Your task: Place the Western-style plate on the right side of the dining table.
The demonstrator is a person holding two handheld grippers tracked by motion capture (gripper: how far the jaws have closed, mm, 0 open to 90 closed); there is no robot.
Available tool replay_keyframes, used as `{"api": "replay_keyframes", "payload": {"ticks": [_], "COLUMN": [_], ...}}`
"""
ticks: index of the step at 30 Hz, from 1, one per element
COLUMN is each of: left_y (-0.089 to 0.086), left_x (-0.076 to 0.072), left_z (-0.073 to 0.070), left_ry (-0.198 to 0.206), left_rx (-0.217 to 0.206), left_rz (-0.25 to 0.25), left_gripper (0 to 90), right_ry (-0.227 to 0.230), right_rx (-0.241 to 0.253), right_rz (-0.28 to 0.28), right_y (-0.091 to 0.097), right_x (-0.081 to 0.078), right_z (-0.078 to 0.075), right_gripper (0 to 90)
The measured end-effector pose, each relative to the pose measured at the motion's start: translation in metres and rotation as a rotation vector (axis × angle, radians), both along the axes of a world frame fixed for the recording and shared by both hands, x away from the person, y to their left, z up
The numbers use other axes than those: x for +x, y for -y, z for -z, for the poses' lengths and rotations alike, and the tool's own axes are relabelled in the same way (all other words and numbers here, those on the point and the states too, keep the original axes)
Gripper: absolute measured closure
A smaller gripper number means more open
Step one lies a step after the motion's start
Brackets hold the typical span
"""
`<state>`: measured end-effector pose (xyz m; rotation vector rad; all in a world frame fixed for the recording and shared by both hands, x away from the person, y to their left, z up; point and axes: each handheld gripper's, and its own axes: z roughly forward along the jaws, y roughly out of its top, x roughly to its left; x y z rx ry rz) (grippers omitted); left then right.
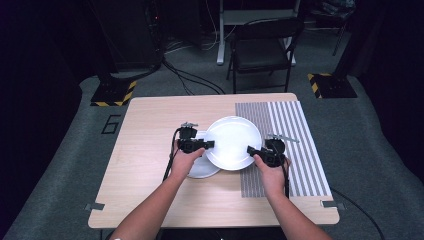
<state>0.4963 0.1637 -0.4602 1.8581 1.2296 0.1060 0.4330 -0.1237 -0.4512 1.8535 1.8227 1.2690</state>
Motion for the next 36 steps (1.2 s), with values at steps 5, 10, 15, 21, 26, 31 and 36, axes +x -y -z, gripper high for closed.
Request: {"api": "replay_keyframes", "payload": {"ticks": [5, 10, 15, 21, 26, 31, 36], "left_y": [0.002, 0.004, 0.007, 0.012, 0.017, 0.022, 0.027], "left_x": [0.001, 0.003, 0.004, 0.004, 0.004, 0.005, 0.006], "left_z": [0.003, 0.003, 0.004, 0.005, 0.003, 0.0, -0.002], "left_ry": [-0.011, -0.017, -0.021, -0.019, -0.015, -0.009, -0.004], "left_rx": [0.007, 0.003, 0.014, 0.016, 0.016, 0.016, 0.015], "left_rz": [0.003, 0.007, 0.011, 0.02, 0.033, 0.045, 0.055], "left_gripper": [56.5, 56.4, 56.5, 56.5, 56.5, 56.6, 56.6], "right_ry": [-0.011, -0.009, -0.001, 0.002, 0.009, 0.01, 0.012], "right_rx": [0.009, 0.01, 0.015, 0.015, 0.013, 0.011, 0.017], "right_rz": [0.01, 0.012, 0.013, 0.025, 0.038, 0.051, 0.066], "right_y": [0.0, 0.003, 0.005, 0.009, 0.013, 0.017, 0.021], "right_x": [0.0, 0.002, 0.002, 0.001, -0.003, -0.005, -0.007], "right_z": [0.001, 0.002, 0.001, 0.001, 0.001, 0.0, -0.002], "right_gripper": [49.6, 49.6, 49.5, 49.3, 49.1, 48.9, 48.9]}}
